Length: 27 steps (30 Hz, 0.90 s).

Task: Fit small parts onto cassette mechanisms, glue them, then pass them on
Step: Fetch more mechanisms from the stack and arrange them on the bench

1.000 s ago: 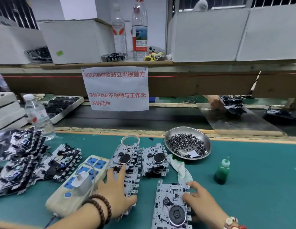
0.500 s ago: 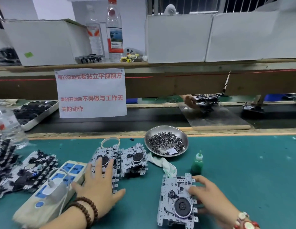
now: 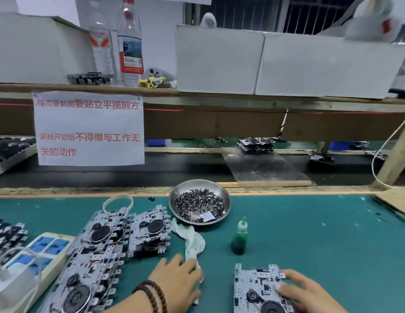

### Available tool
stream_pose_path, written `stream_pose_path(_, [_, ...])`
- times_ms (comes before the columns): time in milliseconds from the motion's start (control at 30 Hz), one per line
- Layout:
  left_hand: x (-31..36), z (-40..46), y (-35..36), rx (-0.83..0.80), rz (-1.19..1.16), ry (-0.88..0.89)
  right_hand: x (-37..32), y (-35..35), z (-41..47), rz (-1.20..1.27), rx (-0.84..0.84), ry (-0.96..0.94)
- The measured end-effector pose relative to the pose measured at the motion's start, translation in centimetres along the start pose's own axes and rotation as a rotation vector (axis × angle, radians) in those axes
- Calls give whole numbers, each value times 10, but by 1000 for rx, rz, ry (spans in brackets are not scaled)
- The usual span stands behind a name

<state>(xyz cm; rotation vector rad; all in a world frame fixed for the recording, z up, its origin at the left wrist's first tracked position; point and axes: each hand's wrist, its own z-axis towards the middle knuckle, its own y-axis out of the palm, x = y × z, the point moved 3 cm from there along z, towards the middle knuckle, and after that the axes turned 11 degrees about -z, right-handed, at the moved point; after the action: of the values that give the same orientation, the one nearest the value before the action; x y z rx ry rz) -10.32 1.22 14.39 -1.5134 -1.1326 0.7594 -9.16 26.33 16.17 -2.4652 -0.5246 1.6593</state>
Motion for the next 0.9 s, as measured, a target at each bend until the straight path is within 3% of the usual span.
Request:
stream_pose_path(167, [-39,-22,-6,-118,224,-295,-12,23,12,6,-59,-27])
stream_pose_path(267, [-37,-28,-13,-34,158,-352,-23,44,20,-43,-103,-58])
stream_pose_path(367, [-12,-19,-16,118,-195,-264,-33,57,26,-75,-106,-69])
stream_pose_path(533, [27,-5,-9,82,-1016,-181,-62,66,27,-247,-64,-130])
stream_pose_path(700, [31,-7,-12,144,-1232,-85,-88,78,25,-157,-145,-64])
stream_pose_path(833, [11,-7,-4,242,-1358,-226,-93,82,28,-231,-191,-96])
stream_pose_path(900, [4,-10,0,208,-1487,-321,-93,81,33,-282,-143,-143])
